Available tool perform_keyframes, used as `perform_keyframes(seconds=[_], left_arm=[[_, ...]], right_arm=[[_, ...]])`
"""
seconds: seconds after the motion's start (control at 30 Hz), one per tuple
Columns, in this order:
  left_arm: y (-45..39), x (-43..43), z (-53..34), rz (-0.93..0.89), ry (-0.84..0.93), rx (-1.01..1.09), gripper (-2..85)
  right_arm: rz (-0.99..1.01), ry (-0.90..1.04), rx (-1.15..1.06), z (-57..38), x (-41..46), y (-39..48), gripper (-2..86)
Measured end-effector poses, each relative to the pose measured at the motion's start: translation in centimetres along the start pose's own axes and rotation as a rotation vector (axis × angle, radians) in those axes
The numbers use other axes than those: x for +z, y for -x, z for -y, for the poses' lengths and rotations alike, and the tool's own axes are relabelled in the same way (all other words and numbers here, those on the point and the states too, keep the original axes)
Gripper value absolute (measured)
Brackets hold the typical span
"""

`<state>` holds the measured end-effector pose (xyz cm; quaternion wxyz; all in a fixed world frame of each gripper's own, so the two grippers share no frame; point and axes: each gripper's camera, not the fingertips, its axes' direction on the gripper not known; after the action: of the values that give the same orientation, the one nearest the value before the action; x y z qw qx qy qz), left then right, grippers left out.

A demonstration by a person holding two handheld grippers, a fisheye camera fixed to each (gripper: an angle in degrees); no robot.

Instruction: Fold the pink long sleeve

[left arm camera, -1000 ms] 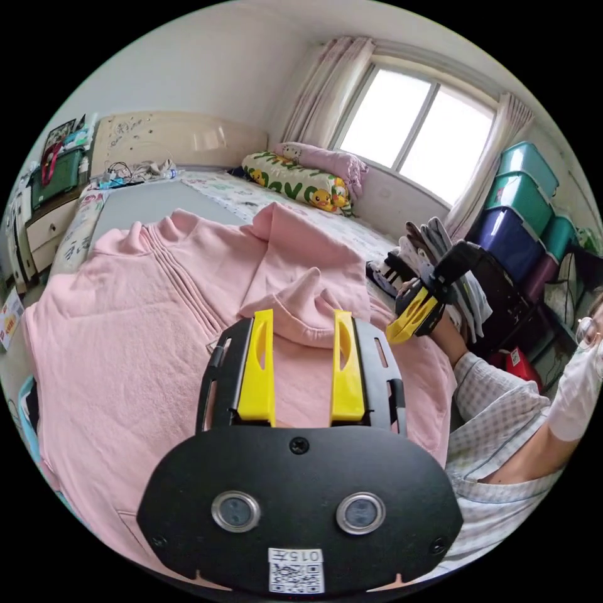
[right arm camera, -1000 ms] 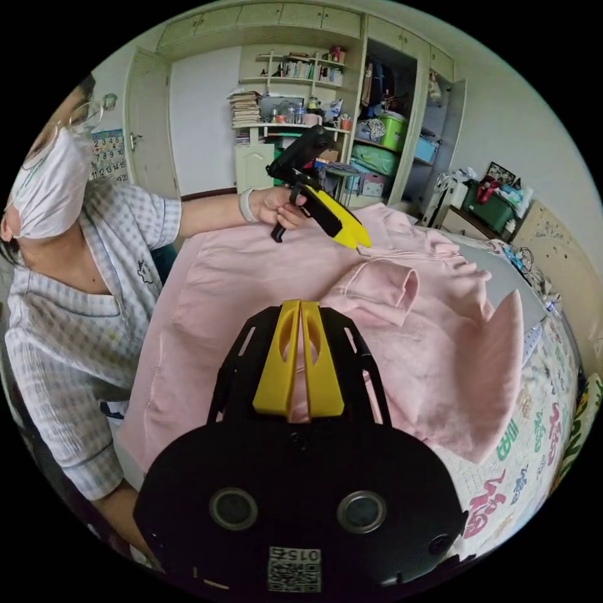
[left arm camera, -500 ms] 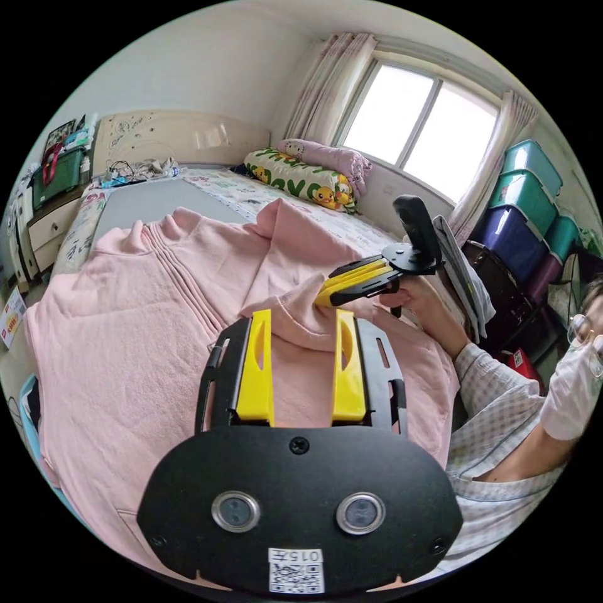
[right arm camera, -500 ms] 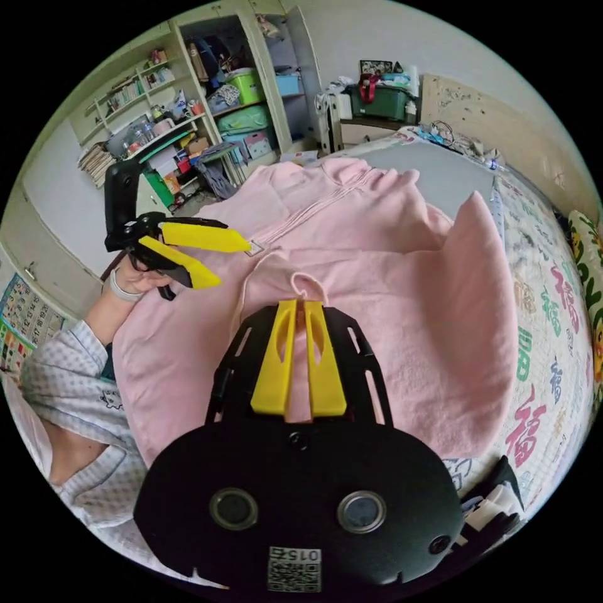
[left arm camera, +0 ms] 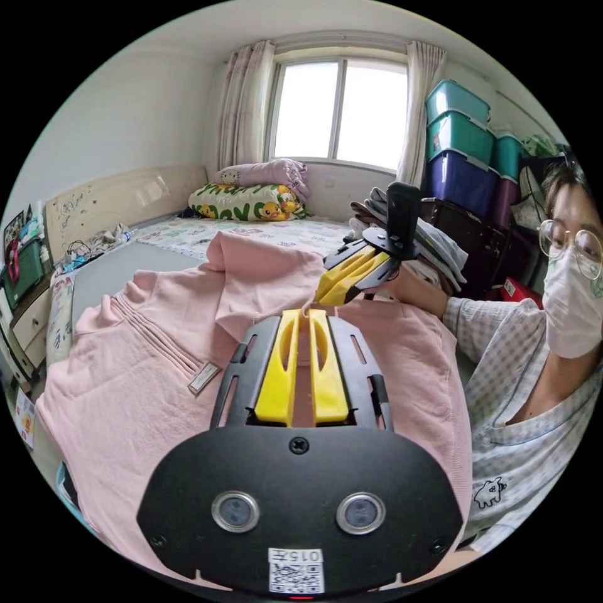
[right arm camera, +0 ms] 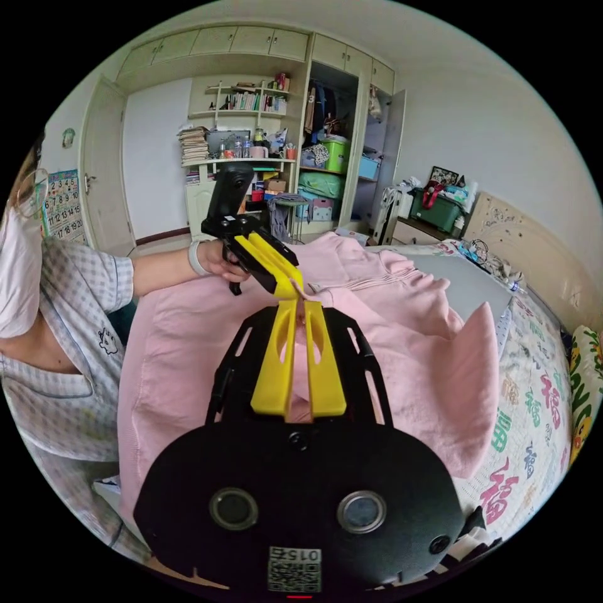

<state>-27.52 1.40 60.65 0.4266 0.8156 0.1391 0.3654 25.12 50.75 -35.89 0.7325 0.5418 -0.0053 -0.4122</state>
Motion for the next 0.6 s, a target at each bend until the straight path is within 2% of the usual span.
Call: perform_keyframes(seconds=[0.2, 0.43, 0.6], left_arm=[[1.6, -1.8, -0.8, -0.028, -0.08, -0.086, 1.0], [2.0, -2.6, -0.9, -0.04, -0.099, -0.118, 1.3], [2.6, -3.1, -0.8, -0.077, -0.117, -0.158, 4.4]], right_arm=[[-0.052, 0.011, 0.099, -1.6, 0.3, -1.0, 11.4], [-0.075, -0.045, -0.005, -2.2, -0.9, 2.3, 10.9], [-0.124, 0.107, 0.011, -3.2, 3.9, 2.3, 10.8]])
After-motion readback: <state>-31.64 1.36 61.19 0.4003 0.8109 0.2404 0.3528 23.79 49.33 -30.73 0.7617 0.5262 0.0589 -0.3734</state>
